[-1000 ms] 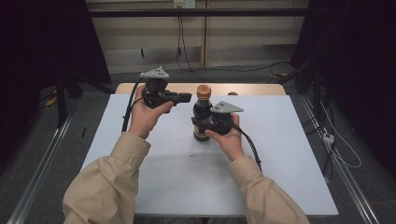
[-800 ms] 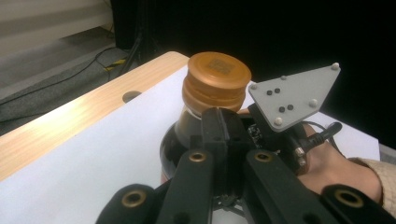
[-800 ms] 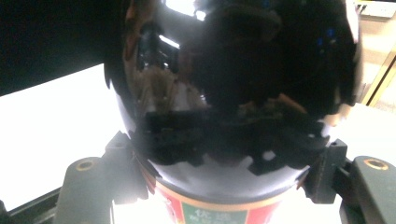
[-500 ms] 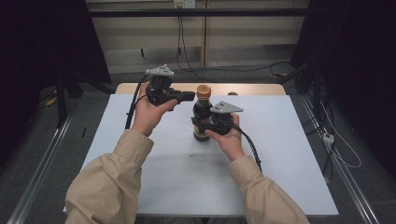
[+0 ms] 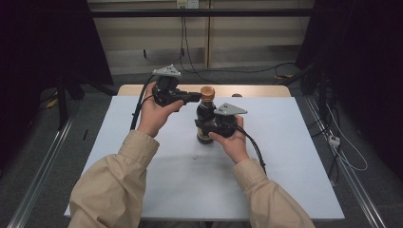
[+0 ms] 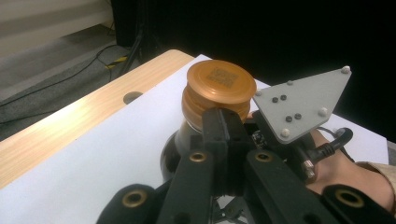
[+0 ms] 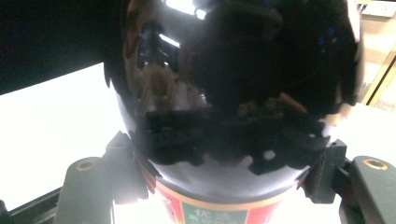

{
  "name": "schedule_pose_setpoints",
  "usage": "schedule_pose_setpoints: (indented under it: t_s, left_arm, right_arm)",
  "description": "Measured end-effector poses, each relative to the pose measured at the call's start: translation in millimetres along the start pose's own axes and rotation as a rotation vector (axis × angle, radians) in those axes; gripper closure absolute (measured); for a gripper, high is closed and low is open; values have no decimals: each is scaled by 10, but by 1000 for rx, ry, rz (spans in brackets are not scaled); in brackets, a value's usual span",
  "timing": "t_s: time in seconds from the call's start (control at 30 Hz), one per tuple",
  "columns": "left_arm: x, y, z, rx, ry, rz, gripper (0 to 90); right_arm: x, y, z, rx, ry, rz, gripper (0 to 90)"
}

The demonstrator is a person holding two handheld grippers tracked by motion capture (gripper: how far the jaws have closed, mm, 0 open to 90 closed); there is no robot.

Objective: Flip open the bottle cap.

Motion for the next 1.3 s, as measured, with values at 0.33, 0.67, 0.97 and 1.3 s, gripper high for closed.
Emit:
schedule_pose_setpoints:
  t_s: [0.33, 0.67, 0.97, 1.3]
  left_arm:
    - [-20, -11, 0, -19, 2, 8, 900]
    - [-58, 14, -15, -49, -19, 14, 900]
    - [-69, 34, -29, -56, -20, 12, 900]
    - [-91, 39, -47, -48, -30, 10, 900]
  right_arm:
    - [-1, -10, 3, 4, -7, 3, 317]
    - [5, -7, 0, 13, -5, -7, 321]
    - [7, 5, 5, 9, -6, -13, 322]
    - [11, 21, 9, 0, -2, -15, 322]
Point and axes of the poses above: each handheld gripper's, and its own axes: z roughly backward along the jaws, x roughly out of its underside, y roughly to its right, the point moved 4 cm from there along -z, roughly forward along the jaws, and after that the axes turned 4 degrees about z, right-handed, at the moved point
